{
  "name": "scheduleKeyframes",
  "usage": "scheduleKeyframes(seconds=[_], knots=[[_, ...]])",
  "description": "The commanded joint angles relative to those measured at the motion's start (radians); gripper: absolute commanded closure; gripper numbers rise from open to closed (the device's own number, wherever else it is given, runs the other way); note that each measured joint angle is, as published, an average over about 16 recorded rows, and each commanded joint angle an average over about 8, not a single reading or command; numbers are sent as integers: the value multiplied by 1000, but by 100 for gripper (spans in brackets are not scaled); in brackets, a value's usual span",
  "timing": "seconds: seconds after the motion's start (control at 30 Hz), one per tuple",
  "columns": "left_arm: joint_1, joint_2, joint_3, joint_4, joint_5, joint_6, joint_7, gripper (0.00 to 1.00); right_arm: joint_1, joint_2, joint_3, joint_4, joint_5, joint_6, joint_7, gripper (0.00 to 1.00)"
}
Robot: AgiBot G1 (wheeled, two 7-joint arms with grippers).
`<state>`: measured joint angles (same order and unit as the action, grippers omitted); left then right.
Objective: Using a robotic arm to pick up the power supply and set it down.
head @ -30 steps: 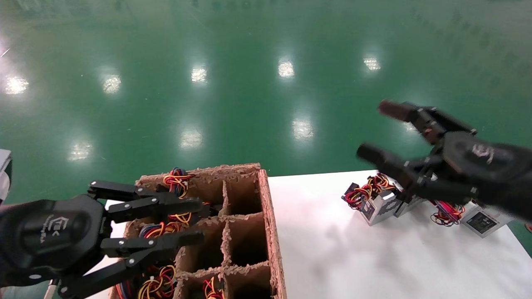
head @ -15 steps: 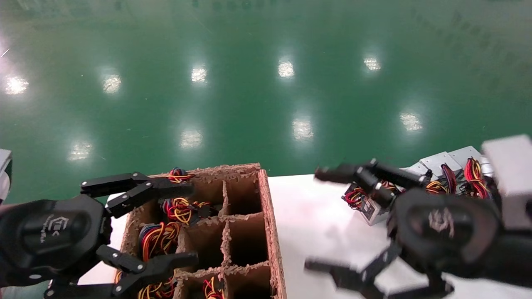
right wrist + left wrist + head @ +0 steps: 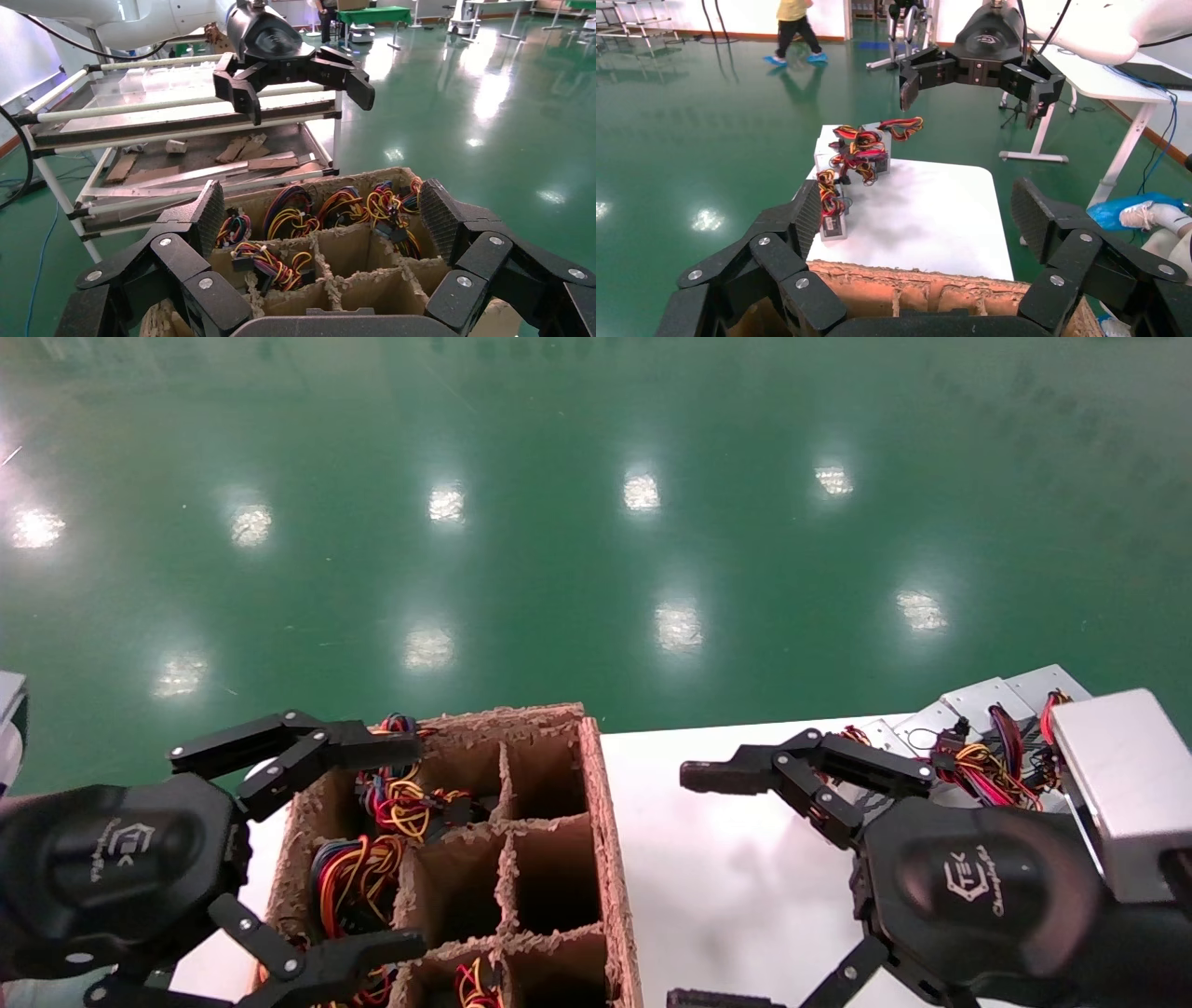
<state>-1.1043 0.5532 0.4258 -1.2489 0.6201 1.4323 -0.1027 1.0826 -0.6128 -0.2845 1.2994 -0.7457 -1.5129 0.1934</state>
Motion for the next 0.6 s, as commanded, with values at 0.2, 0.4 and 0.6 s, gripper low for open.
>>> scheduleKeyframes(seconds=[0.2, 0.4, 0.6], knots=[[0, 0, 0, 0, 0, 0, 0, 0, -4, 1, 2, -8, 7, 8, -3, 0], [0, 0, 0, 0, 0, 0, 0, 0, -6, 1, 3, -11, 11, 12, -4, 0], [0, 0, 0, 0, 0, 0, 0, 0, -7, 1, 4, -13, 12, 15, -5, 0]])
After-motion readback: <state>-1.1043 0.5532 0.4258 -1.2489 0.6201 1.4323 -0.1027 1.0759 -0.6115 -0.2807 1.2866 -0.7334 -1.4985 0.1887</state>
